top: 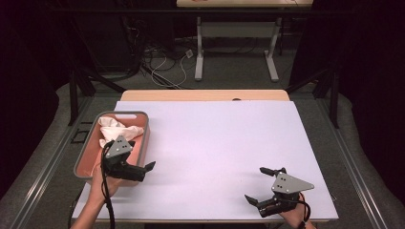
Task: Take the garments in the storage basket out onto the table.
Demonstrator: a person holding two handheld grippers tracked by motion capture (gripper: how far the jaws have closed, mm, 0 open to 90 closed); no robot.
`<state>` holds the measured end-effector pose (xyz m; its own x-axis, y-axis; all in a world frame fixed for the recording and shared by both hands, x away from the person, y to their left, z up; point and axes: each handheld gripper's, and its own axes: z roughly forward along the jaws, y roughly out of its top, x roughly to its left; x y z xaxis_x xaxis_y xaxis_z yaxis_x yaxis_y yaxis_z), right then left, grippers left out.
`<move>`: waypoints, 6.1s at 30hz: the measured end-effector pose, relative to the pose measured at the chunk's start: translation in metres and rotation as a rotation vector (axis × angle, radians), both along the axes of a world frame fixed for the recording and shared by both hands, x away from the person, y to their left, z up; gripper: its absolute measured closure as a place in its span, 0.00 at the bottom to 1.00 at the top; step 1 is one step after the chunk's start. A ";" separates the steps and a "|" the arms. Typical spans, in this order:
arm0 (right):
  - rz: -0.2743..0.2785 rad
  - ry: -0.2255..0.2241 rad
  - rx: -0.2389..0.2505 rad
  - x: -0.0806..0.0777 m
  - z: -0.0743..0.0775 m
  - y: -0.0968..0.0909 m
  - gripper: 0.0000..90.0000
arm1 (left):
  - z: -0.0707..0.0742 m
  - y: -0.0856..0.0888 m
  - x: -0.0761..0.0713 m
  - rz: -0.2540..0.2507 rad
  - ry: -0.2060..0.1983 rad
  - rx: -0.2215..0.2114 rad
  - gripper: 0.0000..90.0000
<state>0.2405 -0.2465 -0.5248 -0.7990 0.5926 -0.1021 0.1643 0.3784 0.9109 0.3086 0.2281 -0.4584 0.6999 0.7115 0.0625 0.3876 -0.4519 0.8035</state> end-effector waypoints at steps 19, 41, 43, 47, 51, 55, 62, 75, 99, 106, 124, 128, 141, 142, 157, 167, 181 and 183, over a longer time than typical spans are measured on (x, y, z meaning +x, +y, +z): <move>0.005 0.004 -0.001 0.000 0.000 0.001 0.01 | 0.015 0.048 0.040 0.115 0.046 0.128 0.00; 0.008 0.009 -0.002 0.000 -0.001 0.001 0.01 | 0.010 0.063 0.070 0.146 0.102 0.293 0.00; 0.006 0.009 -0.001 0.000 -0.001 0.001 0.01 | 0.009 0.063 0.074 0.146 0.103 0.322 0.00; 0.010 0.009 -0.005 0.000 -0.001 0.000 0.01 | 0.011 0.066 0.082 0.131 0.124 0.360 0.00; 0.007 0.009 -0.006 0.000 -0.001 0.001 0.01 | 0.012 0.068 0.087 0.127 0.133 0.373 0.00; 0.008 0.012 -0.005 0.000 -0.001 0.000 0.01 | 0.013 0.071 0.095 0.117 0.149 0.385 0.00; 0.010 0.014 -0.003 0.001 -0.001 0.000 0.01 | 0.013 0.078 0.111 0.100 0.168 0.437 0.00; 0.014 0.020 0.000 0.001 -0.002 0.000 0.01 | 0.014 0.080 0.137 0.003 0.233 0.538 0.00; 0.019 0.029 0.002 0.002 -0.002 0.000 0.01 | -0.010 0.073 0.160 -0.064 0.340 0.703 0.04; 0.022 0.027 0.003 0.002 -0.002 0.000 0.01 | -0.023 0.067 0.167 -0.063 0.374 0.756 0.18; 0.022 0.041 0.005 0.002 -0.002 0.000 0.01 | -0.047 0.070 0.173 -0.068 0.433 0.776 0.59; 0.024 0.036 0.010 0.002 -0.002 -0.001 0.01 | -0.042 0.071 0.170 -0.092 0.425 0.771 0.72; 0.024 0.031 0.007 0.003 -0.002 -0.001 0.01 | -0.018 0.075 0.159 -0.156 0.405 0.748 0.76; 0.021 0.037 0.007 0.002 -0.002 -0.001 0.01 | -0.016 0.076 0.158 -0.161 0.402 0.746 0.76; 0.022 0.027 0.005 0.002 -0.002 -0.001 0.01 | 0.008 0.075 0.145 -0.230 0.370 0.791 0.76; 0.021 0.030 0.008 0.002 -0.002 -0.001 0.01 | 0.024 0.075 0.140 -0.263 0.351 0.804 0.76; 0.024 0.035 0.008 0.002 -0.002 -0.001 0.01 | 0.046 0.075 0.135 -0.302 0.337 0.844 0.77; 0.023 0.037 0.010 0.003 -0.002 -0.001 0.01 | 0.050 0.075 0.135 -0.306 0.338 0.845 0.77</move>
